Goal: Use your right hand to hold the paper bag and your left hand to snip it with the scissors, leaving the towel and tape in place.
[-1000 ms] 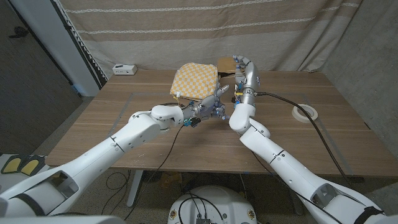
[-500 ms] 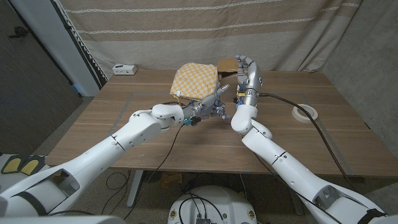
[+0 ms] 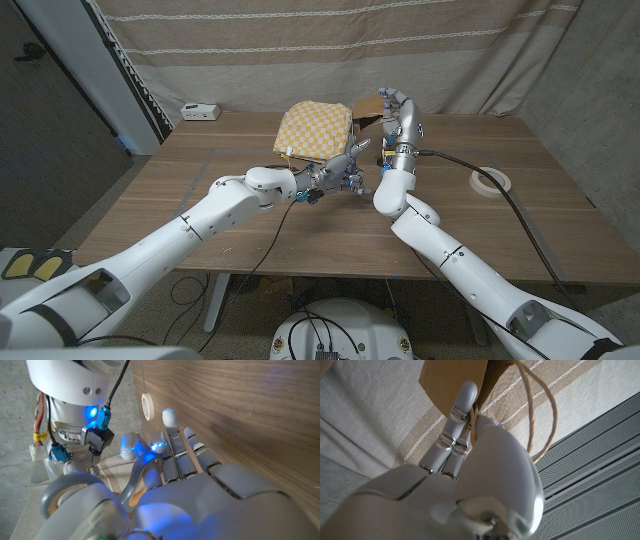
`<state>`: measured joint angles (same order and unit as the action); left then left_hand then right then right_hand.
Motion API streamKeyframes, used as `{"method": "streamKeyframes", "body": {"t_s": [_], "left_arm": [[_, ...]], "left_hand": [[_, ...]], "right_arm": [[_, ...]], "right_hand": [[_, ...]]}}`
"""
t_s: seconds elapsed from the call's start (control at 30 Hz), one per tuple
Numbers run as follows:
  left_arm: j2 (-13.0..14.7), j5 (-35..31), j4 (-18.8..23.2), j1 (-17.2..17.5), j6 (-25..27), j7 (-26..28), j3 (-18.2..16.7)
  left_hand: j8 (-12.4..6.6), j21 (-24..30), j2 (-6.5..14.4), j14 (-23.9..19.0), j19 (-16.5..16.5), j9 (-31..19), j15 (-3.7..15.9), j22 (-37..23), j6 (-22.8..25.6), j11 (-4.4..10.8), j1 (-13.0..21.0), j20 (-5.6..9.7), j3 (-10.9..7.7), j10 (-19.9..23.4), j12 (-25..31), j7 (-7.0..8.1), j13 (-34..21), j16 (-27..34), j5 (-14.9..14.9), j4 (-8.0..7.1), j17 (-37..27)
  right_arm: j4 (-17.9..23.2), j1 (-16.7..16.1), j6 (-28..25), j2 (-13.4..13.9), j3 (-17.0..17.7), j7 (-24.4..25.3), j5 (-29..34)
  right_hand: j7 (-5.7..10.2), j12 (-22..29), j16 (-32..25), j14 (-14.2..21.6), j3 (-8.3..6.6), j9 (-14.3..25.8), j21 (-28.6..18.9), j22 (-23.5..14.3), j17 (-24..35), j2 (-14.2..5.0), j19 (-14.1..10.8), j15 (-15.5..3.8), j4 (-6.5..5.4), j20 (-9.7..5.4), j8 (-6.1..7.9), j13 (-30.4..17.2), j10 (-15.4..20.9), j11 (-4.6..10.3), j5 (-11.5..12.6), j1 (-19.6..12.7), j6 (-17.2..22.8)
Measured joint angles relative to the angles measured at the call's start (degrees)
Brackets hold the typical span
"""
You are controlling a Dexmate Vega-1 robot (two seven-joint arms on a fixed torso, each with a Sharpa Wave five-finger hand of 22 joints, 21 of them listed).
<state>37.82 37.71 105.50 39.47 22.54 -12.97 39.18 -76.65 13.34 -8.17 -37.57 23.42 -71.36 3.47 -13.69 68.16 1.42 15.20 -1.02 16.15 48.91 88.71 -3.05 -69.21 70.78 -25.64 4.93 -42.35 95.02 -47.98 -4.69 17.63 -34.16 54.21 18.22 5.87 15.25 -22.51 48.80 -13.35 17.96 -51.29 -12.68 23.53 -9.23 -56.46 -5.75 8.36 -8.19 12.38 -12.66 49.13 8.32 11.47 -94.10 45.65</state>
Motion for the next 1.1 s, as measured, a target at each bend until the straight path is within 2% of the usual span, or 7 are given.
{"method": "streamKeyframes", "body": {"t_s": [0.33,0.63,0.87,0.9,0.97,1.1], "left_arm": [[-0.18,0.16,-0.37,-0.01,-0.07,-0.18,0.04],[-0.36,0.37,-0.59,0.3,-0.79,-0.24,-0.12],[-0.52,0.42,-0.9,0.36,-1.23,-0.48,-0.17],[-0.55,0.42,-0.95,0.36,-1.29,-0.55,-0.16],[-0.59,0.43,-1.0,0.36,-1.38,-0.59,-0.16],[-0.72,0.5,-1.13,0.36,-1.46,-0.63,-0.19]], "left_hand": [[0.0,0.0,0.0,0.0,0.0,0.29,0.0,0.0,0.0,0.0,0.0,0.0,-0.22,0.0,-0.5,0.0,0.27,0.23,0.0,-0.22,0.0],[0.0,0.0,1.43,0.0,0.0,0.29,0.0,-0.31,0.0,0.0,0.66,0.0,-0.69,0.0,-0.5,0.0,-0.13,0.22,-0.25,-0.69,0.14],[0.0,0.0,5.72,0.0,0.0,0.29,0.0,-0.3,0.0,0.0,0.92,0.0,-1.92,0.0,-0.5,0.0,0.1,0.22,-0.67,-1.93,0.55],[0.0,0.0,6.08,0.0,0.0,0.29,0.0,-0.3,0.0,0.0,0.89,0.0,-1.96,0.0,-0.5,0.0,0.1,0.23,-0.67,-1.97,0.53],[0.0,0.0,6.69,0.0,0.0,0.29,0.0,-0.3,0.0,0.0,1.12,0.0,-1.13,0.0,-0.5,0.0,-0.04,0.44,-0.67,-3.3,0.31],[0.0,0.0,8.65,0.14,-0.21,0.29,0.14,-0.3,0.0,-0.04,1.19,0.21,-1.59,0.13,-0.5,0.0,-0.18,0.44,-1.04,-3.78,0.27]], "right_arm": [[0.06,-0.27,0.99,0.09,0.3,0.24,0.34],[-0.44,-0.27,1.62,-0.01,0.36,0.28,0.45],[-0.6,-0.27,1.65,-0.13,0.42,0.28,0.49],[-0.6,-0.27,1.65,-0.13,0.42,0.28,0.49],[-0.64,-0.27,1.66,-0.14,0.43,0.28,0.52],[-0.69,-0.26,1.71,-0.15,0.45,0.27,0.61]], "right_hand": [[0.19,0.0,-0.4,0.0,0.4,-0.01,-0.64,-0.01,0.11,-0.22,0.62,0.0,0.09,0.01,0.0,0.0,0.2,0.19,-0.01,-0.22,0.2],[0.19,0.0,-0.61,0.0,0.4,-0.01,-1.08,0.0,0.09,-0.23,0.84,0.0,0.09,0.19,0.0,0.01,0.2,0.19,-0.17,-0.23,0.19],[0.19,0.0,-0.6,0.0,0.51,-0.01,-1.51,0.0,0.08,-0.44,1.02,0.0,0.04,0.01,0.0,0.01,0.53,-0.15,0.0,-0.45,0.19],[0.19,0.0,-0.6,0.0,0.51,-0.01,-1.51,0.0,0.08,-0.44,1.02,0.0,0.04,0.01,-0.03,0.01,0.53,-0.15,0.0,-0.45,0.19],[0.02,0.0,-0.6,0.0,0.51,-0.01,-1.51,0.0,0.08,-0.44,1.02,0.0,0.04,0.01,-0.22,0.01,0.53,-0.15,0.0,-0.45,0.36],[-0.03,-0.23,-0.6,0.0,0.5,-0.01,-1.96,0.0,0.08,-0.44,1.02,0.0,0.06,0.01,-0.22,0.01,0.52,-0.15,0.0,-0.44,0.41]]}}
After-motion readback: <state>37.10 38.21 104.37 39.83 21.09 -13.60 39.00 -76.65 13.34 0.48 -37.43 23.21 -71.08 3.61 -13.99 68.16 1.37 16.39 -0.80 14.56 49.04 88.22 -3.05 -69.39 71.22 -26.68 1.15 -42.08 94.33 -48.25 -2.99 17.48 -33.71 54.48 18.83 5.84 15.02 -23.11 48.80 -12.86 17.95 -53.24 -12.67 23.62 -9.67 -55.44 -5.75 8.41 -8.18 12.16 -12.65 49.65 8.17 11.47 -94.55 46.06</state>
